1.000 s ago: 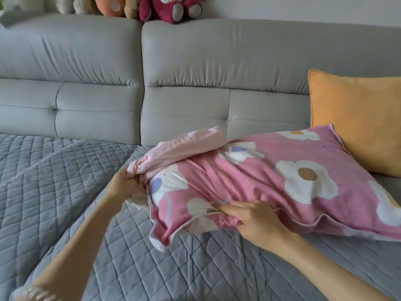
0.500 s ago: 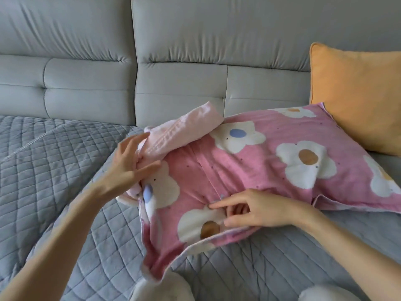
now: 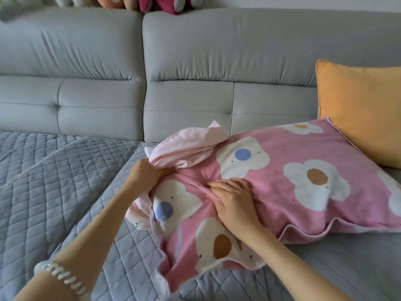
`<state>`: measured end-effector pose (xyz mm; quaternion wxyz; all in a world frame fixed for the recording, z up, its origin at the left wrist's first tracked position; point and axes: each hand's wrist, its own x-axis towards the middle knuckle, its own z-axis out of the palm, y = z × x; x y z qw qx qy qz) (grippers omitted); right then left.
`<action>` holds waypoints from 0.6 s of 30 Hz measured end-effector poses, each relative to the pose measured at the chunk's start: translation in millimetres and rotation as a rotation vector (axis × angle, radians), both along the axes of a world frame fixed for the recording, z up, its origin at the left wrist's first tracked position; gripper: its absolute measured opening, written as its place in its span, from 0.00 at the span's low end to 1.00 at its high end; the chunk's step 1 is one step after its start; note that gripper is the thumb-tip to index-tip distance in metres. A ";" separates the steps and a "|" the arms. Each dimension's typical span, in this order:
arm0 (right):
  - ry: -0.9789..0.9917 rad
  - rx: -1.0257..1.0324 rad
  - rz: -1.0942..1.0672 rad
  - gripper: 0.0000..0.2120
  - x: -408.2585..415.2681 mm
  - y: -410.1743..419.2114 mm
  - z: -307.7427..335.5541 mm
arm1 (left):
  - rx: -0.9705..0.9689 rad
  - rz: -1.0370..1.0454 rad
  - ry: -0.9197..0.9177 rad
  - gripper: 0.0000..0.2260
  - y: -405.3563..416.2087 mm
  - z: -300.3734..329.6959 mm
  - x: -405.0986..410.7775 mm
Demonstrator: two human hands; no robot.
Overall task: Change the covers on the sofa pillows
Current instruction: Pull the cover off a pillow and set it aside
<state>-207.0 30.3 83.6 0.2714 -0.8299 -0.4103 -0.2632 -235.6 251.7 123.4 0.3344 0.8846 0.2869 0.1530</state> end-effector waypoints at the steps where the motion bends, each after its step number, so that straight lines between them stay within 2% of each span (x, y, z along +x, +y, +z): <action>1: -0.001 0.009 0.038 0.12 -1.8 -9.9 1.0 | 0.004 0.019 -0.031 0.19 3.6 4.3 -1.8; 5: 0.017 0.028 0.181 0.13 -6.7 -45.1 2.9 | 0.024 0.204 -0.230 0.21 38.0 34.3 -13.3; 8: 0.058 0.048 0.281 0.14 -11.2 -72.1 -0.3 | -0.027 0.388 -0.444 0.17 74.5 59.8 -27.2; 10: 0.112 0.043 0.299 0.17 -14.4 -79.3 -0.4 | 0.014 0.430 -0.552 0.15 89.1 75.2 -34.2; 15: 0.256 -0.073 0.194 0.27 -14.2 -42.8 22.3 | 0.385 0.189 -0.459 0.09 47.6 74.5 -31.2; 16: 0.334 -0.060 0.191 0.29 -18.0 -33.6 32.9 | 0.428 0.135 -0.468 0.11 29.6 72.6 -28.5; 18: 0.605 0.098 0.167 0.23 -17.2 -18.7 54.2 | 0.485 0.039 -0.530 0.17 -6.5 80.8 -24.5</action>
